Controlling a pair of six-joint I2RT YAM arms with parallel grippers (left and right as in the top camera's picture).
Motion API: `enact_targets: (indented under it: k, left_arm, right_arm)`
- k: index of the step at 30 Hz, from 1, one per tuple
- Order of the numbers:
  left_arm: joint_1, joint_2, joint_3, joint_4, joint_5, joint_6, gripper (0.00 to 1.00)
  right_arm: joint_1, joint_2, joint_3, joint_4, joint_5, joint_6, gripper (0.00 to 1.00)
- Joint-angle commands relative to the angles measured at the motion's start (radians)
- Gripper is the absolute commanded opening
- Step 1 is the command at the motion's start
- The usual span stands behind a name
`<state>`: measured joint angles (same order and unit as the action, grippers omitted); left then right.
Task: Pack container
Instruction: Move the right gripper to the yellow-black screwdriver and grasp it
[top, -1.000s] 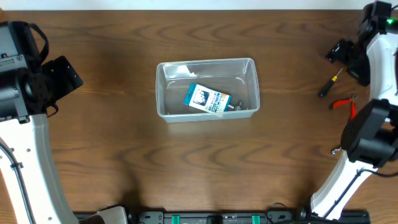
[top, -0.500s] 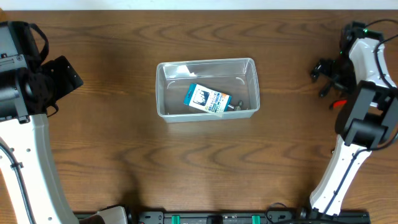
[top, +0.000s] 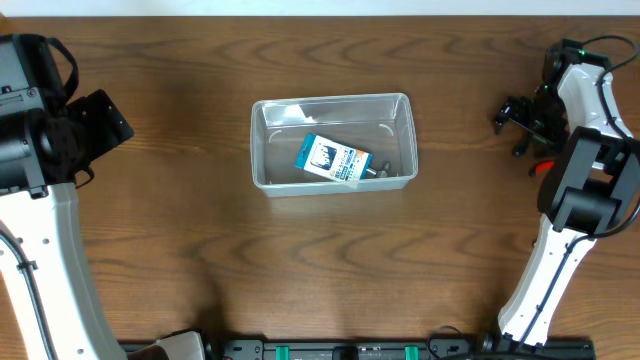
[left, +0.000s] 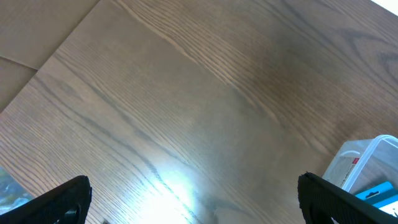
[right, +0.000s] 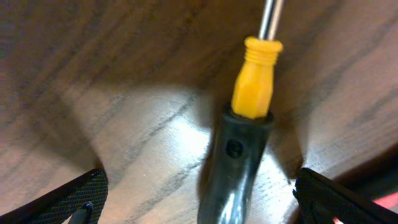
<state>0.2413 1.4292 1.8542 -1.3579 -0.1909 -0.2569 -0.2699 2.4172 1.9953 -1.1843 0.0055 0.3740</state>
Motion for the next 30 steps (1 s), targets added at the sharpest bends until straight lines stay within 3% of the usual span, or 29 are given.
enact_targets:
  k: [1, 5, 12, 30]
  left_arm:
    - [0.004, 0.002, -0.005, -0.003, -0.011, 0.016, 0.98]
    - [0.004, 0.002, -0.005, -0.003, -0.011, 0.016, 0.98]
    - [0.004, 0.002, -0.005, -0.006, -0.011, 0.016, 0.98]
    - [0.004, 0.002, -0.005, -0.007, -0.011, 0.016, 0.98]
  right_arm:
    - [0.008, 0.058, -0.008, 0.010, 0.012, -0.013, 0.99]
    - [0.006, 0.058, -0.008, 0.011, 0.013, -0.016, 0.99]
    - [0.006, 0.058, -0.008, 0.014, 0.013, -0.016, 0.72]
    - [0.006, 0.058, -0.008, 0.014, 0.013, -0.016, 0.32]
